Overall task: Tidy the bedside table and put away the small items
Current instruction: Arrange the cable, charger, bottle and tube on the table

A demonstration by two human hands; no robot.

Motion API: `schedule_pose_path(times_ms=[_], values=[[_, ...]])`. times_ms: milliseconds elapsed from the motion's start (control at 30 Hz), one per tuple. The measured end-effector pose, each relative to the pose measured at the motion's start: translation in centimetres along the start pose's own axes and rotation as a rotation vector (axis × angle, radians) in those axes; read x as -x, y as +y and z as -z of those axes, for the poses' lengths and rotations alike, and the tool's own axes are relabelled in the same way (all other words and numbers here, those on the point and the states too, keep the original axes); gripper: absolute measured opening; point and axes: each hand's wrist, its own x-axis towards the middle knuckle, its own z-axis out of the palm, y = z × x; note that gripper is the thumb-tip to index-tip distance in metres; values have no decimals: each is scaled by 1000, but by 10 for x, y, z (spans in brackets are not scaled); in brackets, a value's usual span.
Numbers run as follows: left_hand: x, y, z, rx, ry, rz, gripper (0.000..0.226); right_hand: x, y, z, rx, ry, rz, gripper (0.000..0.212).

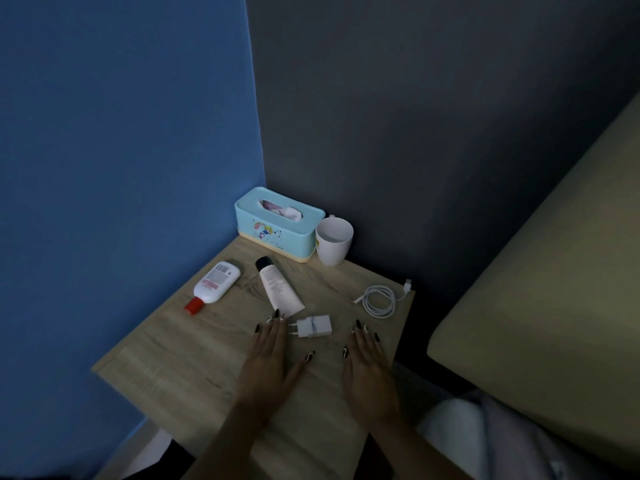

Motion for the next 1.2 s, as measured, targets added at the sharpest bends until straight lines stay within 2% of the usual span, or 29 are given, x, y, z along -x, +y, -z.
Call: schedule_pose_path(times_ms=[167, 333, 433, 500, 633, 833, 967, 1200], values=[[-20, 11, 4, -71, -19, -170, 69, 0, 0, 0, -5, -5, -7, 66], [-48, 22, -1, -69, 13, -227, 56, -5, 5, -8, -59, 33, -14, 62], [-58, 40, 4, 88, 30, -125, 63, -7, 5, -10, -95, 128, 21, 58], [-74, 53, 5, 250, 73, -30, 58, -11, 6, -12, -107, 176, 31, 56], [-118, 76, -6, 383, 141, 36, 60, -14, 11, -22, -103, 195, 66, 56], [-149, 93, -25, 444, 182, 53, 64, -15, 16, -26, -102, 199, 38, 60], [-155, 87, -40, 384, 269, 62, 64, -13, 15, -23, -103, 178, 16, 49], [-153, 85, -52, 349, 341, 96, 66, -8, 10, -13, -96, 158, 25, 47]])
